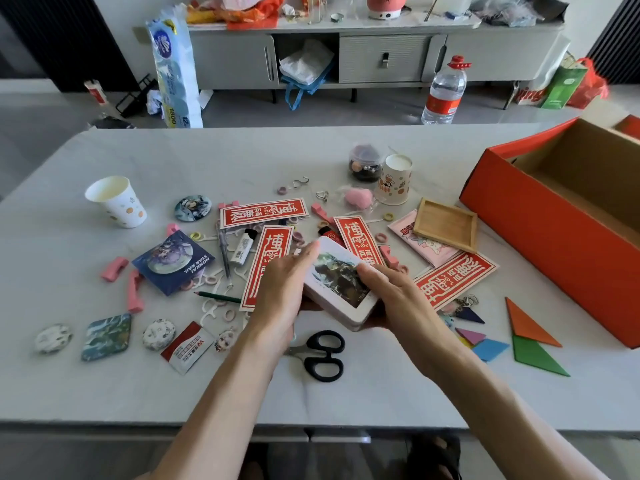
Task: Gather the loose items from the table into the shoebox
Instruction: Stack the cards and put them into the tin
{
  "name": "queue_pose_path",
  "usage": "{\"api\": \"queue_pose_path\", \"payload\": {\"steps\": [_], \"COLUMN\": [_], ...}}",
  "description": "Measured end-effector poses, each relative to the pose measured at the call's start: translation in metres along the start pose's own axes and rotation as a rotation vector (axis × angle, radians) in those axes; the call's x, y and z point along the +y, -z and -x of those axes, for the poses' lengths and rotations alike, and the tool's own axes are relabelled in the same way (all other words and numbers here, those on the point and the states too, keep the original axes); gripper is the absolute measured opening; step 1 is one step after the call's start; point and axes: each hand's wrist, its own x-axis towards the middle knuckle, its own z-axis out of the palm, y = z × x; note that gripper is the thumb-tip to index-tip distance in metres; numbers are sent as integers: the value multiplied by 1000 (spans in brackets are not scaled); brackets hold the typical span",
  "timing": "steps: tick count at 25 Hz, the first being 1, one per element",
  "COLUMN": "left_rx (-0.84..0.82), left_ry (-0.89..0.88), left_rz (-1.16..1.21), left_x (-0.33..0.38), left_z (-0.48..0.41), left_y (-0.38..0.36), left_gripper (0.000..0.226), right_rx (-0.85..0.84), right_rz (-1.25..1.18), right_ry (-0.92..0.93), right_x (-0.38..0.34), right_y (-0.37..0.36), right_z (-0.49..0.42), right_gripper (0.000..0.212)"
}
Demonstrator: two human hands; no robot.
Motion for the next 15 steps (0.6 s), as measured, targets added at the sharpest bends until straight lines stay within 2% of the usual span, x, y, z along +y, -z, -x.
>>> {"api": "queue_pose_path", "payload": {"steps": [2, 5, 8, 10, 12, 14, 15], "left_rx": [-42, -105, -166, -235, -276, -235, -186], "left_ry": [-12, -5, 31, 38, 21, -8, -46], "left_rz": [-59, -65, 21, 54, 140, 193, 128], "left_x": [5, 19, 46, 65, 80, 90, 91], "left_z": [16, 38, 56, 64, 63, 55, 46], "left_y": [-11, -37, -78, -113, -149, -188, -208], "left_gripper": [37, 39, 36, 35, 38, 45, 45], "right_rx": [30, -2, 83, 160, 179, 270, 341], "right_rz": [302, 879, 1227, 1287, 1226, 1064, 1011], "right_ry": [107, 328, 489, 485, 415, 347, 295], "right_x": [-7, -35, -62, -80, -99, -113, -118], "right_y": [17, 40, 73, 105, 145, 196, 225], "right_z": [19, 45, 65, 70, 67, 53, 41], "right_gripper": [44, 81, 83, 87, 94, 91, 88]}}
